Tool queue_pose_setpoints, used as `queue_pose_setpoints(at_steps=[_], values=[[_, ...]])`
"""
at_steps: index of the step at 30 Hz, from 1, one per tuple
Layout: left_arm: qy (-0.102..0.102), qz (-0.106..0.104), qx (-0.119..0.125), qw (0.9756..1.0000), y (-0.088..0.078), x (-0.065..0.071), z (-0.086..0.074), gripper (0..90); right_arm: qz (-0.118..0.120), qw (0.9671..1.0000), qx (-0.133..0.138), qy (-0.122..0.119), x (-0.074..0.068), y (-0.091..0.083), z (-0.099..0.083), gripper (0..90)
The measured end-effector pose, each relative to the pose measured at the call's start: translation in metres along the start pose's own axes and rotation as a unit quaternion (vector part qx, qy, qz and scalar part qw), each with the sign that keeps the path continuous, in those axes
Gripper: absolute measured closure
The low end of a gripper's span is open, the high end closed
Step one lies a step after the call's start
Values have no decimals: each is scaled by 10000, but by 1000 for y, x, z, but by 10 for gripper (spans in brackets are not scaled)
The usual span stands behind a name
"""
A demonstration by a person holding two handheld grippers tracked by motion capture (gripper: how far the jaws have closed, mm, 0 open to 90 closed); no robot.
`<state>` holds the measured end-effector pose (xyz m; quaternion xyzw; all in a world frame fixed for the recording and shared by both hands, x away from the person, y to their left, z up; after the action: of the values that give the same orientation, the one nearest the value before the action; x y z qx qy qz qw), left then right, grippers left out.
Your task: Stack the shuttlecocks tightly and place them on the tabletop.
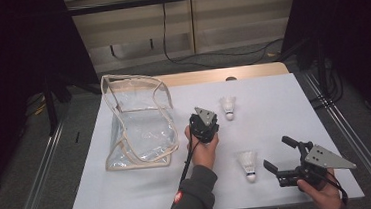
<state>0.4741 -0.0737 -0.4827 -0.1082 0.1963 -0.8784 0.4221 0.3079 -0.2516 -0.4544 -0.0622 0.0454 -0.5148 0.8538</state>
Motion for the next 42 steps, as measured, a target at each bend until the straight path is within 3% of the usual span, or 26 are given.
queue_pose_setpoints(at_steps=[8,13,22,26,29,32,42], values=[[-41,-114,-115,9999,5,8,3,689,10,10000,12,0,0,0,0,3],[-168,-197,-173,9995,9,13,6,704,8,10000,15,-19,0,0,0,3],[-363,-212,-451,9981,12,9,0,820,16,10000,10,-28,0,0,0,5],[-286,-217,-581,9977,13,9,3,853,26,10000,17,-22,0,0,1,5],[-400,-238,-689,9965,13,10,4,870,29,10000,10,-16,-1,0,0,5],[-389,-259,-760,9960,14,10,5,880,28,10000,8,-17,-1,0,0,5],[-447,-367,-816,9950,15,8,4,900,43,10000,20,-21,-1,0,1,5]])
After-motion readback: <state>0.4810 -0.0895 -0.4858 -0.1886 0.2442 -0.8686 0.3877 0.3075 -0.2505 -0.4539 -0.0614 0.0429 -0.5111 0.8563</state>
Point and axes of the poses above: each handheld gripper's, and its own axes: y roughly forward along the jaws, z roughly out of its top, x roughly to its right, the point moved 8 cm from there along y, roughly forward along the jaws, and after that the axes turned 8 degrees about -z, right-handed, at the moved point
